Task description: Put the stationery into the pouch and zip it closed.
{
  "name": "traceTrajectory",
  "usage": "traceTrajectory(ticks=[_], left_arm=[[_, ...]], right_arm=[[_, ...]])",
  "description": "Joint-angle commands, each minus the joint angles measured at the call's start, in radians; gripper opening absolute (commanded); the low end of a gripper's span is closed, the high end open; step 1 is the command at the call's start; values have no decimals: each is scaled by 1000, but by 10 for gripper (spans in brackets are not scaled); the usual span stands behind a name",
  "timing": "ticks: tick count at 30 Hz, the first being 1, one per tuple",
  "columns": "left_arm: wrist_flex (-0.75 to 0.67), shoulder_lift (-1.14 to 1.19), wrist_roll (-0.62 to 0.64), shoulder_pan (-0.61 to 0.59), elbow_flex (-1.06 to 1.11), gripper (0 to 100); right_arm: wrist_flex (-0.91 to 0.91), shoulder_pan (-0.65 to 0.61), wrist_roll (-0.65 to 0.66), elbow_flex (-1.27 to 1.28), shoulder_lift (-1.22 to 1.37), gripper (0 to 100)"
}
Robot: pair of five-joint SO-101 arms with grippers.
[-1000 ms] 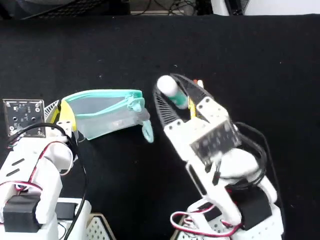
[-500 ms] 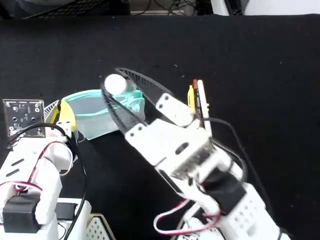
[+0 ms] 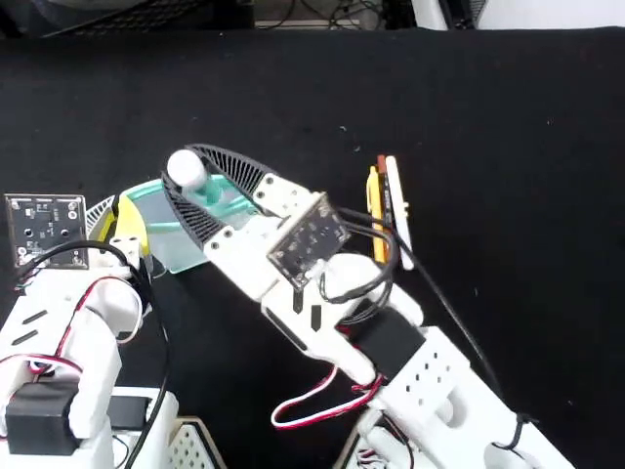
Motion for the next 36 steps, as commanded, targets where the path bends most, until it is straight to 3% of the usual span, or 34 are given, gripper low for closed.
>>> traceTrajectory(ticks=[1,9,11,16,25,28,31,33,36], left_arm=[[11,31,9,8,182,33],[11,31,9,8,180,33],[11,31,9,8,180,33],[11,31,9,8,180,33],[-29,31,9,8,211,33],[-25,31,9,8,208,33],[-25,31,9,8,206,33],[-25,31,8,8,206,33],[-23,31,6,8,206,33]], right_arm=[[-31,25,-6,51,5,12],[-20,132,-6,183,4,16],[37,132,-6,173,4,64],[367,100,-12,-36,4,283],[707,120,-6,-522,-4,262],[779,272,-6,-638,-2,261],[835,509,-6,-641,7,216],[847,637,-12,-547,25,126],[796,724,-8,-325,114,39]])
